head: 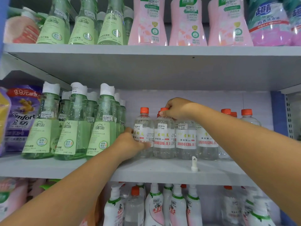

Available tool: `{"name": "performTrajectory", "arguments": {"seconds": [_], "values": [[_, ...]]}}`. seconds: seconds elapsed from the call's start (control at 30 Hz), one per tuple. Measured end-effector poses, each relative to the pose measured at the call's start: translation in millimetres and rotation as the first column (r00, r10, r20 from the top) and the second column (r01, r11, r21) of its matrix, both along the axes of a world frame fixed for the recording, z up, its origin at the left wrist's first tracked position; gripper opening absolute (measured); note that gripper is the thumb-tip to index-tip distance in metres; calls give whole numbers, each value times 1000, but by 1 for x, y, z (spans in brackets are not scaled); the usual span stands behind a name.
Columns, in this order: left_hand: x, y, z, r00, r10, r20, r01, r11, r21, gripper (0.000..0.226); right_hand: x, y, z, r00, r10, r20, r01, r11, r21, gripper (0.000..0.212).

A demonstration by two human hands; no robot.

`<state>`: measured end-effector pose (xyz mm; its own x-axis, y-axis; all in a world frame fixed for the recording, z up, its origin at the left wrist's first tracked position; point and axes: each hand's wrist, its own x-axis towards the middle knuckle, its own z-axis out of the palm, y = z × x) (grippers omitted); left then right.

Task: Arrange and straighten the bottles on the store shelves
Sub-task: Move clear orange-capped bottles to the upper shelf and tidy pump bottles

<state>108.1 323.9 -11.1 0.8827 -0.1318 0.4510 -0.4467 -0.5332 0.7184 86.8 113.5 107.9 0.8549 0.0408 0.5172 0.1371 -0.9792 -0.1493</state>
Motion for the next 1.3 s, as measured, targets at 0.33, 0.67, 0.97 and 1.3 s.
{"name": "performTrajectory", "arguments": {"seconds": [0.33, 0.67, 0.97, 1.3], "values": [[-3, 0, 0, 1000, -5, 25, 5, 1000, 26, 64, -4, -1, 1, 999, 36, -12, -36, 999, -4, 32], [-9, -3, 0, 1000, -20, 3, 20, 999, 33, 57, -2, -5, 0, 998, 53, -20, -53, 999, 0, 34], [-8, 0, 0, 1000, -6, 11, 6, 999, 42, 63, 2, -6, -1, 995, 95, 13, -96, 994, 61, 27], [-6, 1, 0, 999, 23, 24, -25, 996, 88, 67, 2, -3, -3, 998, 56, 21, -57, 998, 31, 30]]}}
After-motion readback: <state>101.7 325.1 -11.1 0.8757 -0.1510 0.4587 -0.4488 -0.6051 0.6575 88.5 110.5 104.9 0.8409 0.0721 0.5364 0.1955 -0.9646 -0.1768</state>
